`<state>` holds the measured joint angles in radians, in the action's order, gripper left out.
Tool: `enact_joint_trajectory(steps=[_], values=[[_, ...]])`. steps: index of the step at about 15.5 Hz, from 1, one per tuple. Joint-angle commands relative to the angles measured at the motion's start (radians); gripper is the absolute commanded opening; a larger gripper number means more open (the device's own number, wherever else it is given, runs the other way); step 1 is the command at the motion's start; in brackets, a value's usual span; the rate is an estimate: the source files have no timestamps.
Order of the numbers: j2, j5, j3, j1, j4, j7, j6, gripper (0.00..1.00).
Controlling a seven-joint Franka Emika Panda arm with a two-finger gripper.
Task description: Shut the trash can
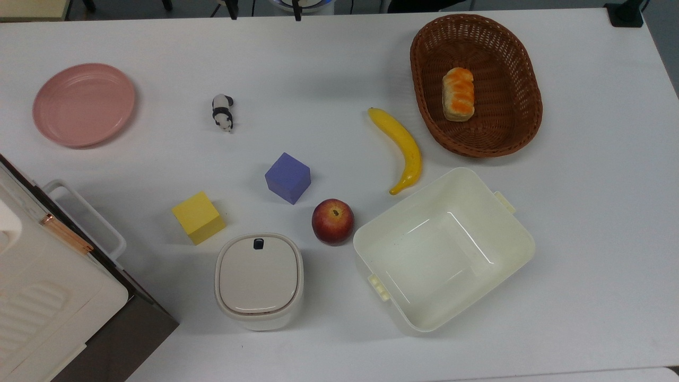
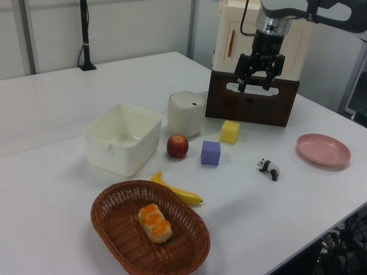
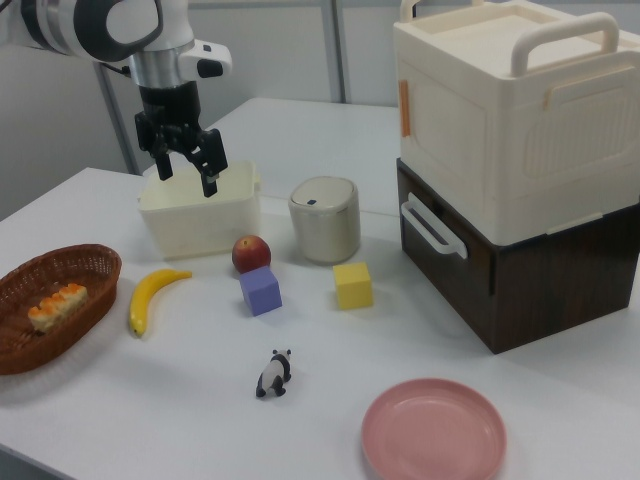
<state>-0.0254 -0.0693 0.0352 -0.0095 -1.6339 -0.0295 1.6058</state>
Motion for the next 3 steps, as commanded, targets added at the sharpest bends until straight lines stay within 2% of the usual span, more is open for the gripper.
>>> enact_joint_trajectory(steps=[1,3], values=[[-0.001,-0.018,0.008,0.014,0.003,-0.020,-0.023,1.00],[-0.002,-0.018,0.008,0.013,0.002,-0.020,-0.024,1.00]])
